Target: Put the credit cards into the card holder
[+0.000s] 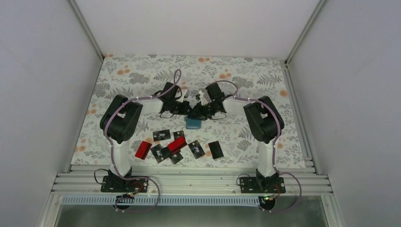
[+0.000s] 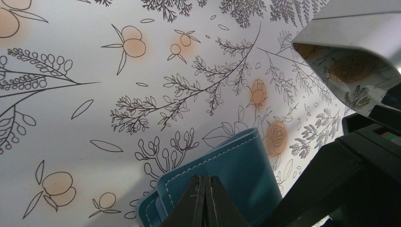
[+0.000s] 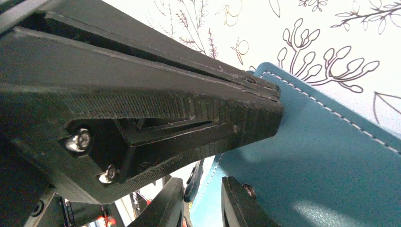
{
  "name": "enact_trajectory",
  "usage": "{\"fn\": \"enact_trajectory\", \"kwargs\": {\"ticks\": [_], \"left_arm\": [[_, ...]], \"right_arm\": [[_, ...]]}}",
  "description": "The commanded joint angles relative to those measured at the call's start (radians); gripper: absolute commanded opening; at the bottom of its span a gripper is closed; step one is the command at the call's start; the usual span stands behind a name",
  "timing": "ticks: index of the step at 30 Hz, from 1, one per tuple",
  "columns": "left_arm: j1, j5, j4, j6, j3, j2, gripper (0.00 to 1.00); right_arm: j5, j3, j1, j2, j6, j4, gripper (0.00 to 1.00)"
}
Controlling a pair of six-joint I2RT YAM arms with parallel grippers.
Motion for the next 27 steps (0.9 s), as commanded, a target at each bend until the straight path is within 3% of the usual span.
{"fn": "enact_trajectory", "kwargs": {"ticks": [1,12,27], "left_arm": [[0.008,-0.029,-0.026,0.002,-0.025,0.037,0.03],[0.008,-0.028,-0.021,0.005,-0.037,0.035,0.02],[0.007,-0.094,-0.040,0.008,-0.047,0.009,0.02]], "right_arm": [[0.008,0.028,0.013,0.020,0.008,0.006,0.21],[0.041,0.062,0.013,0.028,0.005,-0.022,0.05],[0.120,0.053,0.012,-0.037,-0.003,-0.123,0.04]]}}
